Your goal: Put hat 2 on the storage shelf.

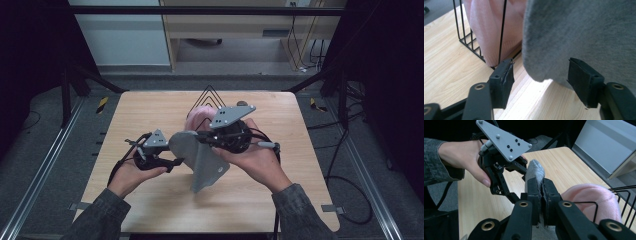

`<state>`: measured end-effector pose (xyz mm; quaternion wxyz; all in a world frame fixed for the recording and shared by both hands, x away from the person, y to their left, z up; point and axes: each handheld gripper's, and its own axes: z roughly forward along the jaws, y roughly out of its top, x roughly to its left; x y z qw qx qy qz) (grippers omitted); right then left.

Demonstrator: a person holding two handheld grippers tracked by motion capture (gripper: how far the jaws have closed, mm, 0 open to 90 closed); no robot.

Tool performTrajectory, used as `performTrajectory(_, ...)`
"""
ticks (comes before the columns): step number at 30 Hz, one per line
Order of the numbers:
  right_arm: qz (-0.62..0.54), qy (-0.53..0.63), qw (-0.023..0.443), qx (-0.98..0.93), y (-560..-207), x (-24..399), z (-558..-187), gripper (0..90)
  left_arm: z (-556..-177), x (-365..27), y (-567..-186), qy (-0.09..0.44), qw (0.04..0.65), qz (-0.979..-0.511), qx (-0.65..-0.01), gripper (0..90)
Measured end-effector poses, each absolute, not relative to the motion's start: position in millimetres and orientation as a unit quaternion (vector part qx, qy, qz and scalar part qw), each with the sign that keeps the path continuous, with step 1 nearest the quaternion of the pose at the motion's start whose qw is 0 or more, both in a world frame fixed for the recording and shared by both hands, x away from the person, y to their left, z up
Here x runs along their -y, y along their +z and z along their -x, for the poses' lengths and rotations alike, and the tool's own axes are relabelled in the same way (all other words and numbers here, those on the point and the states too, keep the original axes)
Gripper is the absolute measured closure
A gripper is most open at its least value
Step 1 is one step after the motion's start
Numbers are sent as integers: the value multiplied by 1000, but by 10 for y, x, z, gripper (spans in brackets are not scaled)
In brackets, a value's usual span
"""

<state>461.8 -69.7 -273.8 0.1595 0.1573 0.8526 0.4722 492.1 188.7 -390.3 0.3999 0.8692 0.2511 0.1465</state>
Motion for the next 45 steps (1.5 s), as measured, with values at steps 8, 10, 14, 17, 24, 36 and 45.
performTrajectory(8,-162,474,160,-850,-2714,734,-4612,863,-4953,-1832,-3878,127,404,-874,-239,582)
performTrajectory(10,-164,474,160,-850,-2719,746,-4619,864,-4958,-1805,-3877,126,400,-877,-233,664)
performTrajectory(14,-172,471,162,-850,-2740,804,-4642,863,-4955,-1779,-3862,119,406,-877,-228,807)
performTrajectory(17,-182,470,164,-848,-2756,875,-4667,863,-4939,-1770,-3828,119,401,-880,-227,852)
performTrajectory(24,-208,468,176,-841,-2785,1046,-4718,863,-4906,-1753,-3644,133,395,-882,-220,861)
performTrajectory(36,-244,491,200,-812,-2539,1283,-4770,863,-4940,-1685,-3038,174,390,-877,-220,864)
performTrajectory(45,-253,503,204,-801,-2296,1387,-4935,863,-5043,-1632,-2678,186,391,-874,-221,865)
